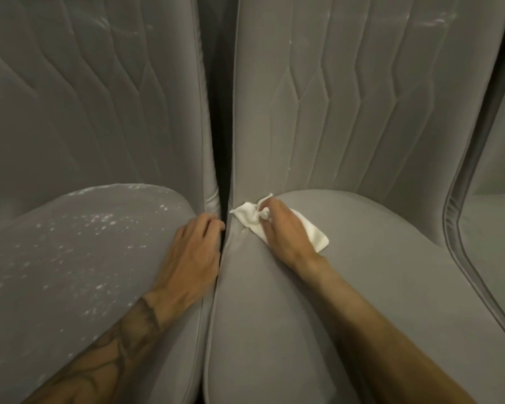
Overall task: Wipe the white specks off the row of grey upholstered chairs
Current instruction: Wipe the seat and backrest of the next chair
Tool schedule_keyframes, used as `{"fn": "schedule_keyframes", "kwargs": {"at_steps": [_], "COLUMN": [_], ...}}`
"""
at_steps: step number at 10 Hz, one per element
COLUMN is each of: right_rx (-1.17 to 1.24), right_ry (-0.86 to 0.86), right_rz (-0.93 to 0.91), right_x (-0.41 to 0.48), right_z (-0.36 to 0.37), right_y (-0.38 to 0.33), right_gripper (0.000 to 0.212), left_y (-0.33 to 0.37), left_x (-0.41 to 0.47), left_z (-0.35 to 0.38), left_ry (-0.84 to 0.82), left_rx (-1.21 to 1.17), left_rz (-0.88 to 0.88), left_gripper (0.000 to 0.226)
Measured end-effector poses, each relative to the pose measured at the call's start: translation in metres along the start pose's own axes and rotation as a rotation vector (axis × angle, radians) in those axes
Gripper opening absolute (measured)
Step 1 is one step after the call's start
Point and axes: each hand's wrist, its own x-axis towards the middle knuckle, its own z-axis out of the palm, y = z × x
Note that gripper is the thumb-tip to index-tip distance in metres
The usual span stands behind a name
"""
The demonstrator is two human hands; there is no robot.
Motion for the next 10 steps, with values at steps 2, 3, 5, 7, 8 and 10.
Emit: {"fn": "schedule_keyframes", "kwargs": {"at_steps": [2, 3, 5, 7, 8, 10], "right_rx": [0.006, -0.029, -0.008, -0.018, -0.042, -0.150], "right_ry": [-0.071, -0.019, -0.129, 0.211, 0.043, 0.062], "right_rz": [-0.201, -0.100, -0.163, 0.004, -0.116, -0.083], "right_x": [-0.056, -0.033, -0.077, -0.044, -0.060, -0.035], "right_z": [0.019, 0.008, 0.049, 0.034, 0.046, 0.026], "right_y": [-0.032, -0.018, -0.055, -0.043, -0.056, -0.031], "right_gripper": [0.007, 0.005, 0.029, 0.023, 0.006, 0.007], "left_y": [-0.013, -0.012, -0.015, -0.019, -0.016, -0.013], "left_x": [-0.005, -0.005, -0.007, -0.006, -0.004, 0.004], "left_z": [-0.001, 0.002, 0.001, -0.001, -0.004, -0.004], "left_ry": [0.065, 0.105, 0.074, 0.025, 0.016, 0.096], "left_rx": [-0.032, -0.035, -0.148, -0.229, -0.291, -0.095], "left_rz": [-0.067, -0.080, -0.103, -0.164, -0.190, -0.117], "left_gripper": [0.036, 0.032, 0.036, 0.033, 0.036, 0.027]}}
